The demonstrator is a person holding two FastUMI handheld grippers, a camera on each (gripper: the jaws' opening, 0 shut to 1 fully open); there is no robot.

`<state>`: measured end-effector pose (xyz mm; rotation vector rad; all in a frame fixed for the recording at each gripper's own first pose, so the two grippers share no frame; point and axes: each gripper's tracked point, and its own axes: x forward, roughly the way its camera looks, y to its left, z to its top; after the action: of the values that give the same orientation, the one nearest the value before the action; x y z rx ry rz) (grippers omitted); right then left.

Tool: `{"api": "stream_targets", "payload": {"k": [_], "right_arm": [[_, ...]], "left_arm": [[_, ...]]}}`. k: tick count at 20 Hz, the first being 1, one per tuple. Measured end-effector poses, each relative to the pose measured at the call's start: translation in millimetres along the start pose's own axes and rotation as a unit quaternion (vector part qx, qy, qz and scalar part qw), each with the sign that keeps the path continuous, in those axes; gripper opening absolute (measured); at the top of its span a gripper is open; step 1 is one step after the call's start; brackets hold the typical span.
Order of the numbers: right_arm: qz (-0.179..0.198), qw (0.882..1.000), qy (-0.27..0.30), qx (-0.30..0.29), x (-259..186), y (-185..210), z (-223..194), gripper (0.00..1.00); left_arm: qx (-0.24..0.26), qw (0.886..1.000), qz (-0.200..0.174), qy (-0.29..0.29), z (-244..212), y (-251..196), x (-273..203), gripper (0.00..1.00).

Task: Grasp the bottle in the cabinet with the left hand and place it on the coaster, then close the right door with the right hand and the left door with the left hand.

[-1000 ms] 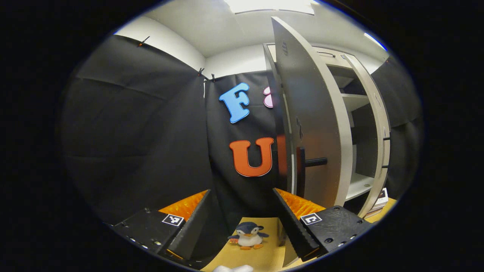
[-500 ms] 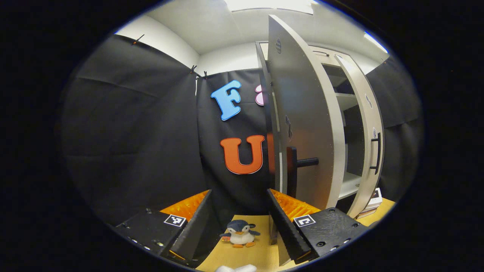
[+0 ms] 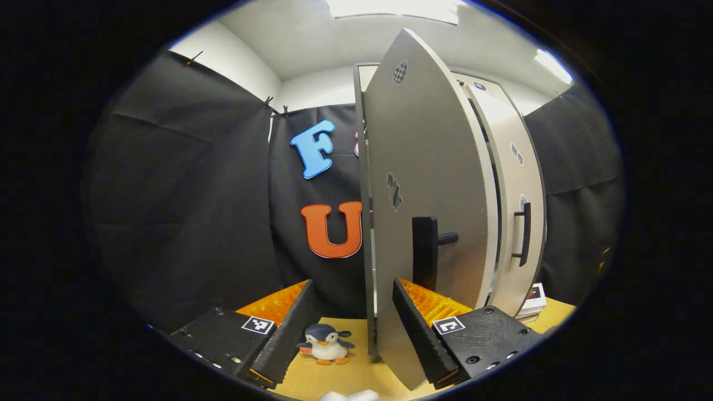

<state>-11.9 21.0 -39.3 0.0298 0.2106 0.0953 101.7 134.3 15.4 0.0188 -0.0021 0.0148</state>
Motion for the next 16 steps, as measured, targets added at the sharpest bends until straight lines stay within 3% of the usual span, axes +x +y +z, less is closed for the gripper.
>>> {"api": "stream_targets", "payload": {"k": [5,6,7,9,11,16], "right_arm": [[0.004,1.0,0.004,0.006,3,1,-3,0.97],[0.005,1.0,0.003,0.004,3,2,-2,0.97],[0.006,1.0,0.003,0.001,4,2,-1,0.97],[0.007,1.0,0.0,-0.001,4,3,0,0.97],[0.004,1.0,-0.002,-0.001,3,2,3,0.97],[-0.011,1.0,-0.019,-0.007,3,-2,13,0.97]], "left_arm": [[-0.009,0.999,-0.03,0.006,1,-28,8,0.88],[-0.01,0.999,-0.038,0.007,1,-38,10,0.93],[-0.011,0.999,-0.044,0.007,0,-44,11,0.88],[-0.016,0.999,-0.039,0.012,-5,-51,14,0.88],[-0.018,0.999,-0.044,0.02,-9,-58,9,0.97],[0.009,0.999,-0.043,0.022,-10,-65,-12,0.96]]}}
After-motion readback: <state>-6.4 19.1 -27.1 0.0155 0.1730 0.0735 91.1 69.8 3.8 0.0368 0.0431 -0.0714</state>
